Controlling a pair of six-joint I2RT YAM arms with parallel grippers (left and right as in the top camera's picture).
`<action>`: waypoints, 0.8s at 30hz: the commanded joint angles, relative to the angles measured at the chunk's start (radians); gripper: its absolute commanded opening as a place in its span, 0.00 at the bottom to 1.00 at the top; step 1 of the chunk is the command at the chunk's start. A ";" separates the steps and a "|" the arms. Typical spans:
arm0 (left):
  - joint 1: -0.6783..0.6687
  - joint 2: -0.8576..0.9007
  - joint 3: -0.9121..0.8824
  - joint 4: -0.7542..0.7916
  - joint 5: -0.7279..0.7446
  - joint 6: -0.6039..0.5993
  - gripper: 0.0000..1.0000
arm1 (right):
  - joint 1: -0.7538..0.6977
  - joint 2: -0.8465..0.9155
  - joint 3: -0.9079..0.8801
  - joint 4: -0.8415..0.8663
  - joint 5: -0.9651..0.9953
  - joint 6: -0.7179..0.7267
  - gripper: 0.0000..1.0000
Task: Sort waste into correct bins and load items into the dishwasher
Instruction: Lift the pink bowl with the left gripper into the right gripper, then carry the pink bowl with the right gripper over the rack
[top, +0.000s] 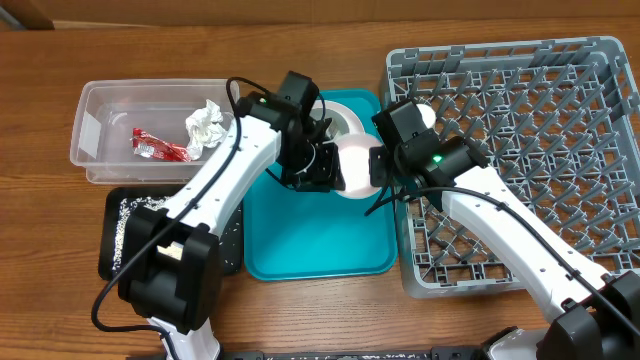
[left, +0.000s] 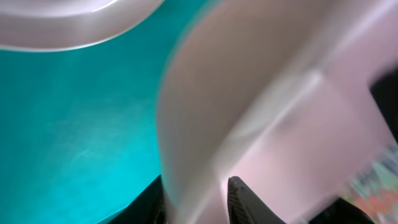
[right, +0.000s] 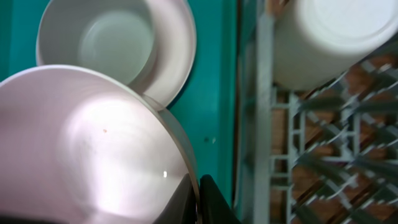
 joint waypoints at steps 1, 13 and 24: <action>0.034 -0.010 0.059 -0.003 0.170 0.089 0.35 | 0.002 0.001 0.001 0.048 0.210 0.002 0.04; 0.093 -0.010 0.066 -0.002 0.284 0.088 1.00 | -0.021 0.001 0.001 0.359 0.684 -0.157 0.04; 0.089 -0.010 0.066 -0.002 -0.137 0.088 1.00 | -0.235 0.001 0.001 0.583 0.708 -0.412 0.04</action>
